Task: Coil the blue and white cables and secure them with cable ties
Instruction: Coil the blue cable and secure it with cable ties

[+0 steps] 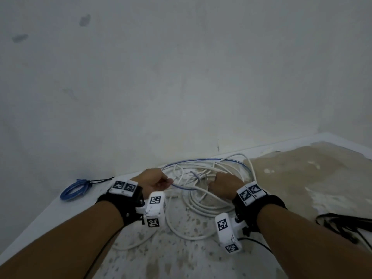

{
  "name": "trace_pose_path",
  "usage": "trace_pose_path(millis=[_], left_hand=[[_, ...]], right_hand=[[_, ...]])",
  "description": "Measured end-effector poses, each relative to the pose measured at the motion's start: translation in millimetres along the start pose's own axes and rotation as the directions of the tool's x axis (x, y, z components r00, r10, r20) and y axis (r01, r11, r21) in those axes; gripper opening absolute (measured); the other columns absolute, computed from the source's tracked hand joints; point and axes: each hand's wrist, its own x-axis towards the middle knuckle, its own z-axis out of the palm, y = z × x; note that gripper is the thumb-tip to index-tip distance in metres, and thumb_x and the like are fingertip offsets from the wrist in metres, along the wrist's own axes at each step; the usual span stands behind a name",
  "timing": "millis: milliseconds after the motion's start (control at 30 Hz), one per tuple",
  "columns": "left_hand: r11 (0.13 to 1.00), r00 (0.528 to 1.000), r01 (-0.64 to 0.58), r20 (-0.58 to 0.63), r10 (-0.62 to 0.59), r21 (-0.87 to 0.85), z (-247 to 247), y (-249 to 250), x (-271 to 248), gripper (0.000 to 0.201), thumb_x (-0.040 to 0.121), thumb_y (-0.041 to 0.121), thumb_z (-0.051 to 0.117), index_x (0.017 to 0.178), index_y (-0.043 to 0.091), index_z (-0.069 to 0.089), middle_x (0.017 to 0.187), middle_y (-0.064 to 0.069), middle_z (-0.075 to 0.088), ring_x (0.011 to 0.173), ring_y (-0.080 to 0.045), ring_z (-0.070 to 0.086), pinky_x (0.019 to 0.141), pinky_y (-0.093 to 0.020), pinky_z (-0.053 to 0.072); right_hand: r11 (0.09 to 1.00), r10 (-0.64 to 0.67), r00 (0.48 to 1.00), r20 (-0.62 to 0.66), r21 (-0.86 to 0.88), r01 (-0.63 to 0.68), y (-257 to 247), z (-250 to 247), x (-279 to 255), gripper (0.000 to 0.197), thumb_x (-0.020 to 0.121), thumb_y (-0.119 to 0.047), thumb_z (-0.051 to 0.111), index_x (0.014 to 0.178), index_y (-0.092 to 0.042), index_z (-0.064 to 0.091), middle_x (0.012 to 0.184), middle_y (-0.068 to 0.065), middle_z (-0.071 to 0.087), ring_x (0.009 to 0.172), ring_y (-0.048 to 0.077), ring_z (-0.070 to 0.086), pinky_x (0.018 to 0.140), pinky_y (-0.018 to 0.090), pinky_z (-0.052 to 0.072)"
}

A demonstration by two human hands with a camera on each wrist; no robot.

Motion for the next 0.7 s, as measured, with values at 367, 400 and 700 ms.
trace_pose_path(millis=[367, 400, 700], left_hand=[[0.963, 0.992, -0.125, -0.009, 0.127, -0.240, -38, 70, -58, 0.025, 0.093, -0.006, 0.043, 0.070, 0.001, 0.051, 0.059, -0.009, 0.044, 0.026, -0.004, 0.036, 0.033, -0.010, 0.038], [0.958, 0.992, -0.126, -0.007, 0.129, -0.256, -38, 72, -59, 0.025, 0.093, -0.006, 0.042, 0.071, 0.001, 0.050, 0.060, -0.009, 0.044, 0.025, -0.004, 0.035, 0.033, -0.010, 0.037], [0.959, 0.997, -0.075, -0.032, 0.069, -0.273, -15, 30, -61, 0.018, 0.091, -0.003, 0.042, 0.078, 0.000, 0.053, 0.064, -0.009, 0.055, 0.040, -0.012, 0.049, 0.037, -0.014, 0.042]], right_hand=[[0.780, -0.253, 0.967, -0.024, 0.586, 0.219, -56, -22, -43, 0.053, 0.096, -0.054, 0.049, 0.088, -0.007, 0.071, 0.070, 0.005, 0.068, 0.062, 0.014, 0.060, 0.056, 0.026, 0.049], [0.799, -0.296, 0.955, 0.018, 0.553, 0.238, -66, -24, -48, 0.048, 0.097, -0.050, 0.051, 0.087, -0.007, 0.071, 0.068, 0.004, 0.068, 0.059, 0.013, 0.059, 0.055, 0.025, 0.048], [-0.254, 0.063, 0.997, -0.039, 0.966, 0.054, -134, -82, -55, 0.039, 0.106, -0.030, 0.037, 0.076, -0.010, 0.051, 0.047, 0.002, 0.046, 0.041, 0.017, 0.041, 0.055, 0.033, 0.046]])
